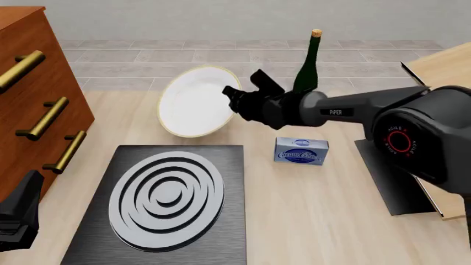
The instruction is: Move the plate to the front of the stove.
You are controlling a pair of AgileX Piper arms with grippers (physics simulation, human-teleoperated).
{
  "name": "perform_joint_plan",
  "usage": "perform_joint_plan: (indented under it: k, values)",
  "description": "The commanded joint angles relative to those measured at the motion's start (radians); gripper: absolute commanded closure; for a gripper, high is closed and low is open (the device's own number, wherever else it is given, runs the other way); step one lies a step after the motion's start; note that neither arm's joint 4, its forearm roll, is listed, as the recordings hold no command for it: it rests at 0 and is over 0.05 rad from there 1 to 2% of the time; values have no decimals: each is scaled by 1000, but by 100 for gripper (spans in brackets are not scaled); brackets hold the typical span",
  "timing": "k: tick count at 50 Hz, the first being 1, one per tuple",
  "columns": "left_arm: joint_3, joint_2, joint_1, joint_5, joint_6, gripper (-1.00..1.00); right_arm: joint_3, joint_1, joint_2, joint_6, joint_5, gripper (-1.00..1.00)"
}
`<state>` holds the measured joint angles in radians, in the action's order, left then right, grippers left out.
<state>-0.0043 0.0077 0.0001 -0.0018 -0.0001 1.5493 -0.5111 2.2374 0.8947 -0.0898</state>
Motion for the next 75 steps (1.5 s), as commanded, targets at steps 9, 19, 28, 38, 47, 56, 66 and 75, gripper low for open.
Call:
perform_joint_plan:
  k: [9,19,28,38,47,56,66,75]
  values:
    - [0,0,0,0,0,-100,56,5,64,26,-4,100]
    - [0,0,0,0,0,-100,88,13,91,24,16,100]
    - [0,0,0,0,0,-100,124,13,108,24,37,100]
    - [0,0,0,0,0,-100,175,18,135,27,59,100]
    - [0,0,0,0,0,-100,207,24,162,29,72,100]
    - [0,0,0,0,0,-100,216,28,185,22,81,100]
    - [0,0,0,0,0,-100,249,36,218,9,113,100]
    - [0,0,0,0,0,-100,254,42,233,-2,130,100]
